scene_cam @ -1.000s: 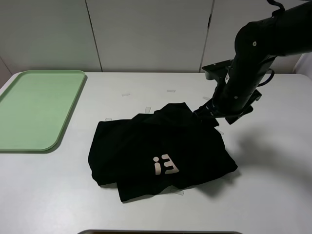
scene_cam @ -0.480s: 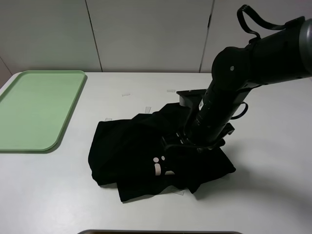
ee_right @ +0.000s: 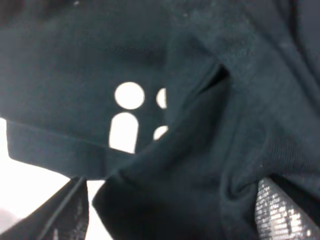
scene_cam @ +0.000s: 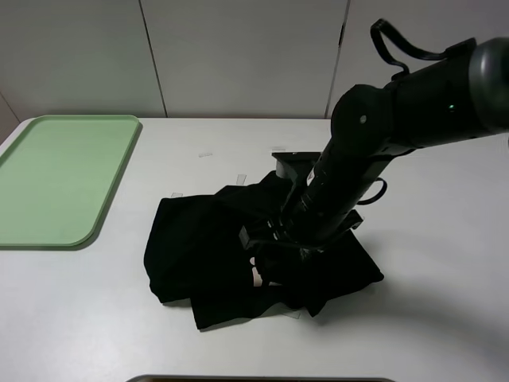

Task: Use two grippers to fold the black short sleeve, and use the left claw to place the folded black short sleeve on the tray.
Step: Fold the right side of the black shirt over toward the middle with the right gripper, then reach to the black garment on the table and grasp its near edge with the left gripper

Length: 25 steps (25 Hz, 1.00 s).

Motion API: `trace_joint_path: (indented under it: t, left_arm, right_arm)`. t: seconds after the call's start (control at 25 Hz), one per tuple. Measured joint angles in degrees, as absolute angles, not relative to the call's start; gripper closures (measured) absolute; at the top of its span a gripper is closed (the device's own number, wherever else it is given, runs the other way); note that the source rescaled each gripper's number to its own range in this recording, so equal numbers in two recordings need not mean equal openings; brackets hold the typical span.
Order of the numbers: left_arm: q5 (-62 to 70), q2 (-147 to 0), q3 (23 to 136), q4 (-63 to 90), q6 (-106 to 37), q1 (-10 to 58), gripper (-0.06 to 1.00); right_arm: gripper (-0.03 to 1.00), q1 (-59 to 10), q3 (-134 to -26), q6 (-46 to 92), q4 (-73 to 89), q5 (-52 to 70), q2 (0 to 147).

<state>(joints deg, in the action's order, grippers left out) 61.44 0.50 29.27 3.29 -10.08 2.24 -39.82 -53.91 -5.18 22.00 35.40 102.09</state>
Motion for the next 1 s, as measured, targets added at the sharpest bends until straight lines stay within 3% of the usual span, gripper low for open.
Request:
trace_joint_path:
  t: [0.64,0.88,1.0]
  left_arm:
    - [61.44,0.5,29.27,3.29,-10.08,2.24,-0.06]
    - [61.44,0.5,29.27,3.29,-10.08,2.24,-0.06]
    - [61.44,0.5,29.27,3.29,-10.08,2.24,-0.06]
  right_arm:
    - [0.24,-41.05,-53.91,-1.31,27.65,31.5,105.19]
    - [0.24,-39.62,-53.91,-1.2,18.04,29.42,96.73]
    - [0.15,-36.47,-53.91,-1.14,8.76,28.86,92.21]
